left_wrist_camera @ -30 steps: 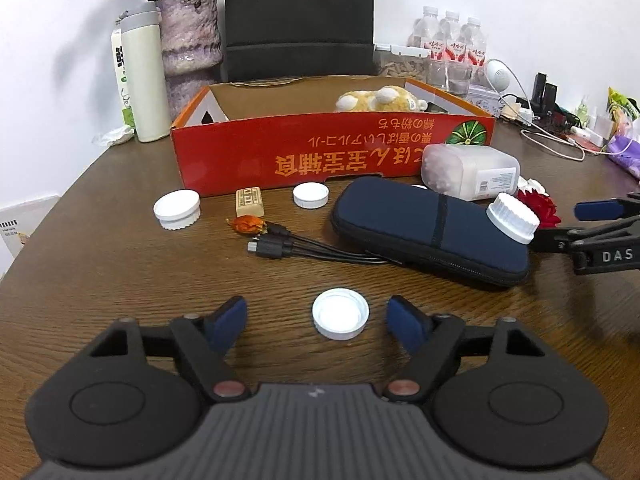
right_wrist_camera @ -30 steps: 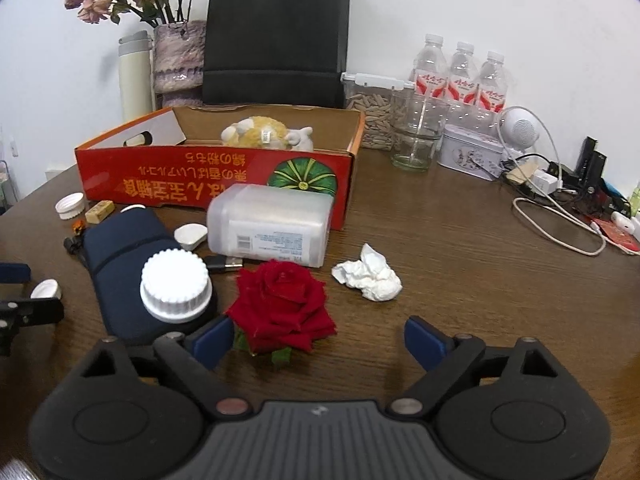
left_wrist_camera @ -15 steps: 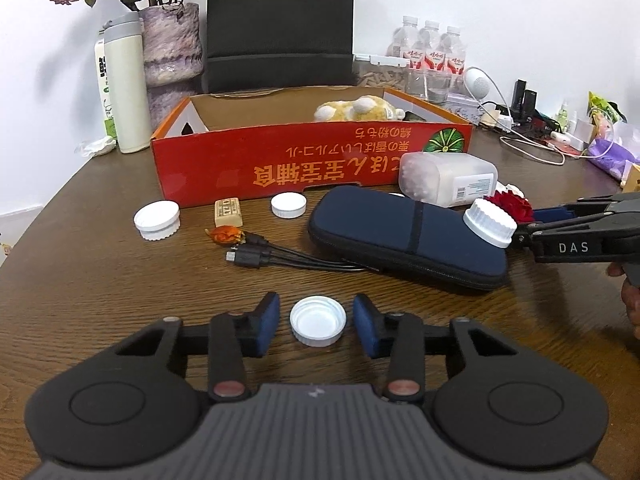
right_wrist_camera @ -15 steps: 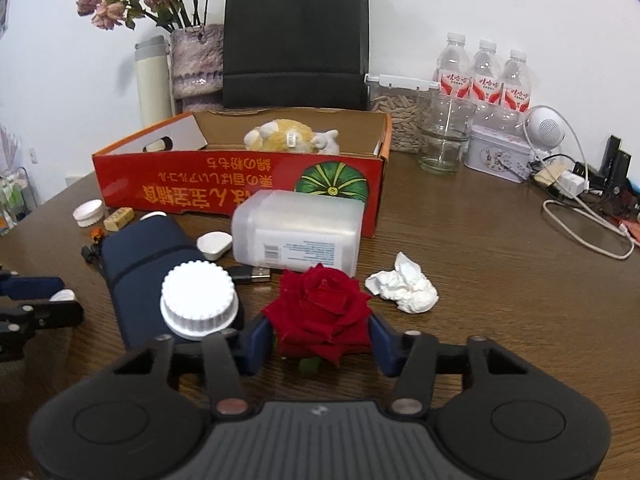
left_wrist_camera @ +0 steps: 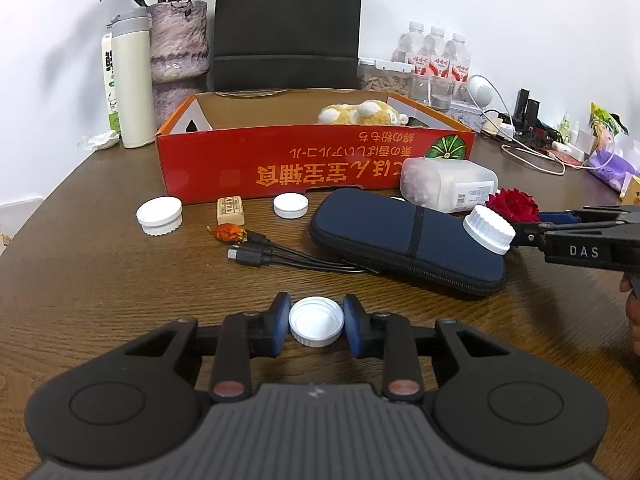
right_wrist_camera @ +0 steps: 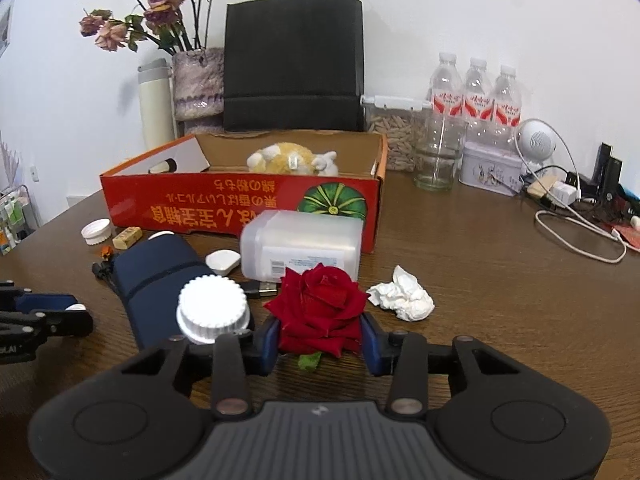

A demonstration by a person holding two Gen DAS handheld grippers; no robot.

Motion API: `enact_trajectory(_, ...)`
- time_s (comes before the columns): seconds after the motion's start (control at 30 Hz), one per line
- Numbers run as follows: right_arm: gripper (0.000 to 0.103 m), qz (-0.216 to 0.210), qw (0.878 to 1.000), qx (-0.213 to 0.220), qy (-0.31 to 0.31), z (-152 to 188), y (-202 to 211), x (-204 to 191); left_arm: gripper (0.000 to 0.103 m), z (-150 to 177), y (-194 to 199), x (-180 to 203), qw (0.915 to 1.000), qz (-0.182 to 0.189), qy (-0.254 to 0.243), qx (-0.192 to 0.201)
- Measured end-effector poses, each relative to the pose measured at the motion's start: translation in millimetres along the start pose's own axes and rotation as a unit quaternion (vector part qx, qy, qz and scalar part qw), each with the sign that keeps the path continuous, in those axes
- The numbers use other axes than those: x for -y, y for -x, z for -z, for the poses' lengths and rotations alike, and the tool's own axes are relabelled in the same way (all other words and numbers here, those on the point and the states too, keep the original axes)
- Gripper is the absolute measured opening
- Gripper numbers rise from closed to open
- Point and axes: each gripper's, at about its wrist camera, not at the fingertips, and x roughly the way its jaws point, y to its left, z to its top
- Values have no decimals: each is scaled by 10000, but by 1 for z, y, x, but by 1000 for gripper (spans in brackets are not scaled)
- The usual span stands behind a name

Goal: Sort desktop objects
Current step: 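Grasp the white cap with the left gripper while the right gripper grasps the red rose, then carry the cap and red rose over the cardboard box with both grippers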

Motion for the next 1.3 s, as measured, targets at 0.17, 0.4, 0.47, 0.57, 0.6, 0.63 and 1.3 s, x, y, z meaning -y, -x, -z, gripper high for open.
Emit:
enact_trajectory(0.17,39,35,9998,171,-35,-1,8,-4,29,-1,2,-1,10000,1,76,32)
enact_trajectory(0.4,39,70,9989,460,-75,-7,24,-11,29,-9,12,-3,9996,-23,125,264)
enact_trajectory(0.47,39,59,9982,590,-27,-11,30,-15,29,-15,18,-3,9991,-52,134,406)
enact_trajectory(0.57,39,-30,9970,773,50,-23,38,-21,29,-29,29,-3,9977,-54,115,664)
enact_trajectory(0.6,39,-51,9963,853,88,-28,41,-23,29,-35,33,-3,9970,-57,97,766)
enact_trajectory(0.63,39,-64,9956,927,123,-33,43,-26,29,-41,37,-2,9959,-67,79,895)
enact_trajectory(1.3,39,-206,9857,1664,147,-127,-4,-51,29,-140,3,-18,9802,-141,464,1918)
